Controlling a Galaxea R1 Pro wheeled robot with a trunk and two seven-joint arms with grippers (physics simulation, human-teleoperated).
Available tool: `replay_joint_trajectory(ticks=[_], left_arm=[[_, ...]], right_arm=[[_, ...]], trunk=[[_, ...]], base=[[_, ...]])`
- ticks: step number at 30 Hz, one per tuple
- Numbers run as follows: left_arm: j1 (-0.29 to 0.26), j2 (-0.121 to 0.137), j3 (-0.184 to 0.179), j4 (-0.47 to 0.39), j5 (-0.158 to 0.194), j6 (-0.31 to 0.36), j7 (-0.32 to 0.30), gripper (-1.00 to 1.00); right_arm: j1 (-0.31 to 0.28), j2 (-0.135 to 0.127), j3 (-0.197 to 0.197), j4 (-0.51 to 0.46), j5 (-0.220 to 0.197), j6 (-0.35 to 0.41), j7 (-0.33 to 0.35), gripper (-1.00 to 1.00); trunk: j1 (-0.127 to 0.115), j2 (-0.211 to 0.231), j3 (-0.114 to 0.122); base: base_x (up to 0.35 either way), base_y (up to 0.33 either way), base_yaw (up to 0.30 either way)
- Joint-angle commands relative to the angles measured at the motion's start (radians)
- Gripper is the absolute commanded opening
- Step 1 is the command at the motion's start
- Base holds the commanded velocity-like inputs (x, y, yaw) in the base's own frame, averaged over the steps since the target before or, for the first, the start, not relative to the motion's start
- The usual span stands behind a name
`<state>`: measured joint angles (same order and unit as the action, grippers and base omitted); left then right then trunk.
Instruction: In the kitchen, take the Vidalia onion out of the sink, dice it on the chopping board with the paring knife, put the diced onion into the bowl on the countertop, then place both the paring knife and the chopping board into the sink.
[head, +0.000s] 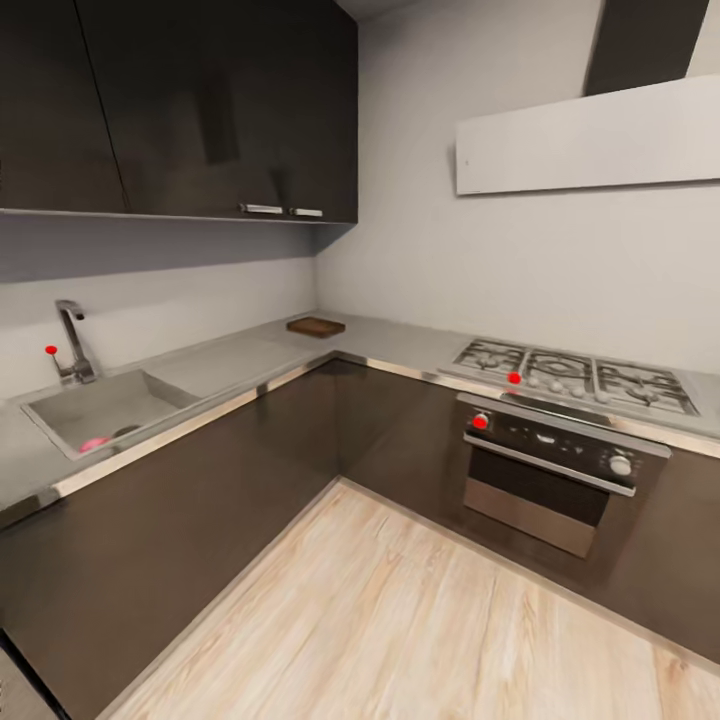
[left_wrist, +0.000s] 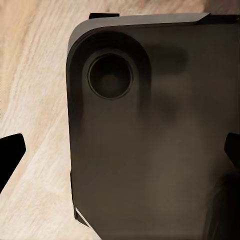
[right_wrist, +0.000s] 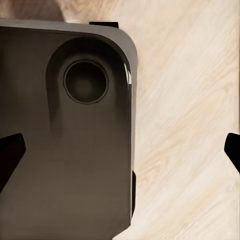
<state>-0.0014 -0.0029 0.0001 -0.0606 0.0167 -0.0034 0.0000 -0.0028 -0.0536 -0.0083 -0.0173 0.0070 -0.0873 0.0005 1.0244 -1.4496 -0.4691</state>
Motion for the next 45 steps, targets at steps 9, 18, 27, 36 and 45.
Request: replay_joint_trajectory(ticks=[9, 18, 27, 36, 45], left_arm=[[0.000, 0.000, 0.000, -0.001, 0.002, 0.000, 0.000, 1.00], [0.000, 0.000, 0.000, -0.001, 0.002, 0.000, 0.000, 1.00], [0.000, 0.000, 0.000, -0.001, 0.002, 0.000, 0.000, 1.00], [0.000, 0.000, 0.000, -0.001, 0.002, 0.000, 0.000, 1.00], [0.000, 0.000, 0.000, -0.001, 0.002, 0.000, 0.000, 1.00]], right_arm=[[0.000, 0.000, -0.001, 0.000, 0.001, -0.003, 0.000, 1.00], [0.000, 0.000, -0.001, 0.000, 0.001, -0.003, 0.000, 1.00], [0.000, 0.000, -0.001, 0.000, 0.001, -0.003, 0.000, 1.00], [0.000, 0.000, -0.001, 0.000, 0.001, -0.003, 0.000, 1.00], [0.000, 0.000, 0.000, 0.000, 0.001, -0.003, 0.004, 1.00]], trunk=[[0.001, 0.000, -0.001], [0.001, 0.000, -0.001], [0.001, 0.000, -0.001], [0.001, 0.000, -0.001], [0.001, 0.000, -0.001]], base=[[0.343, 0.000, 0.083], [0.343, 0.000, 0.001], [0.343, 0.000, 0.164], [0.342, -0.039, 0.212], [0.325, -0.134, 0.020]])
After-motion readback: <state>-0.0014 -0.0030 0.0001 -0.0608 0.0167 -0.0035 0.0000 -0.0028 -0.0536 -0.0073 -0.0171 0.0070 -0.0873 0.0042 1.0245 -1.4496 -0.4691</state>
